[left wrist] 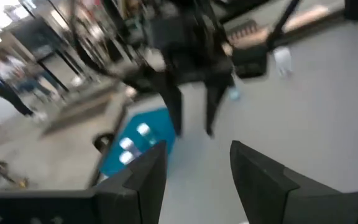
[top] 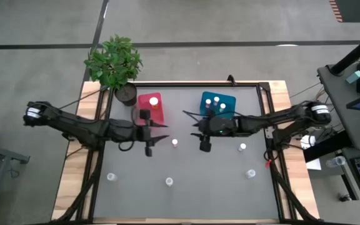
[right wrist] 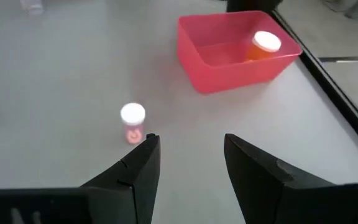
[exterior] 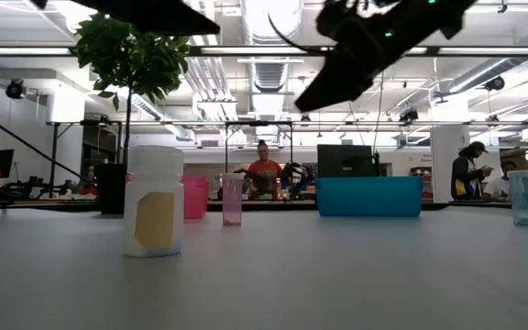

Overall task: Pick and place medicine bottles into bin by pill shape (circle, oval)
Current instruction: Put the purple tablet bottle into the blue bin, then put the left transparent capsule bottle into the red bin

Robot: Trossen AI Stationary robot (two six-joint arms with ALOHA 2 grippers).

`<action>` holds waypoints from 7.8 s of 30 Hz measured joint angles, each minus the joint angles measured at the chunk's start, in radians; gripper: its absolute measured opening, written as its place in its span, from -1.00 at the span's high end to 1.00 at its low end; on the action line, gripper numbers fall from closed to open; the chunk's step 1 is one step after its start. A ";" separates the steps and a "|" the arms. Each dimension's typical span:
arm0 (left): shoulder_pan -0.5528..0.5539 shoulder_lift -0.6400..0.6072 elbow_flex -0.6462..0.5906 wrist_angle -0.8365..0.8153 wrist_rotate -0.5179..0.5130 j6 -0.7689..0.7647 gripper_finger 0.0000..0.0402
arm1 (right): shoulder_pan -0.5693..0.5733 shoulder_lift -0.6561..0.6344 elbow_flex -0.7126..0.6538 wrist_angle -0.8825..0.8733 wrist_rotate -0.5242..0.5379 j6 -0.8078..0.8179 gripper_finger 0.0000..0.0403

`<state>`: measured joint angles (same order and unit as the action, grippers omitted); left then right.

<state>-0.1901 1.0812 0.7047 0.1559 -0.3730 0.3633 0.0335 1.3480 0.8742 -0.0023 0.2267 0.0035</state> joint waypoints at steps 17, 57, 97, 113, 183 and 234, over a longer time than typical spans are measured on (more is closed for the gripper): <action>0.001 -0.292 -0.281 0.184 -0.006 0.037 0.22 | -0.001 0.358 0.480 -0.407 -0.045 0.075 -0.06; 0.001 -0.336 -0.299 0.177 -0.008 0.038 0.22 | -0.001 0.588 0.527 -0.275 -0.148 0.055 -0.07; 0.001 -0.336 -0.299 0.179 -0.008 0.038 0.22 | -0.001 0.555 0.527 -0.279 -0.147 0.065 0.41; 0.001 -0.337 -0.298 0.182 -0.008 0.037 0.22 | -0.072 0.371 0.526 -0.447 -0.144 0.117 0.43; 0.001 -0.336 -0.298 0.188 -0.008 0.042 0.22 | -0.457 0.153 0.037 -0.362 0.062 0.387 0.36; 0.001 -0.336 -0.299 0.248 -0.008 -0.037 0.22 | -0.193 -0.171 0.015 -0.274 0.350 0.210 0.03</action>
<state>-0.1894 0.7456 0.4061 0.4037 -0.3809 0.3266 -0.1590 1.1765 0.8888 -0.2764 0.5768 0.2133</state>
